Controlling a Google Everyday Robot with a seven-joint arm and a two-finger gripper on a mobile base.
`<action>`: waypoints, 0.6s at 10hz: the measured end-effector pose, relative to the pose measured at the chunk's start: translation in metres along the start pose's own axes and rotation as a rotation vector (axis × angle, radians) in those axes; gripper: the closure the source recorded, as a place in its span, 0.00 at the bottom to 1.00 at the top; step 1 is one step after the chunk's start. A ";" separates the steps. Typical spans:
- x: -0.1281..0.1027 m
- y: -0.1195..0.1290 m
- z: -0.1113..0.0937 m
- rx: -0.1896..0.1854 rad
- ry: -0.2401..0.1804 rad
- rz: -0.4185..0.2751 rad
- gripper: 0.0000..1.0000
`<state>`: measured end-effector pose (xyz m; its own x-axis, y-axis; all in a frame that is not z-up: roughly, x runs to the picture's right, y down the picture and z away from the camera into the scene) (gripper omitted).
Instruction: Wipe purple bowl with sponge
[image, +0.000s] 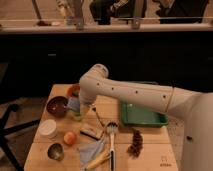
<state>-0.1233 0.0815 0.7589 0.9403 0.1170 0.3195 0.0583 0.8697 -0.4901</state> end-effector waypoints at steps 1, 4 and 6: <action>-0.014 -0.002 0.005 -0.001 -0.012 -0.017 1.00; -0.050 -0.008 0.019 -0.010 -0.030 -0.061 1.00; -0.065 -0.010 0.025 -0.018 -0.033 -0.089 1.00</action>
<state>-0.1935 0.0770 0.7629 0.9197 0.0553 0.3887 0.1475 0.8688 -0.4728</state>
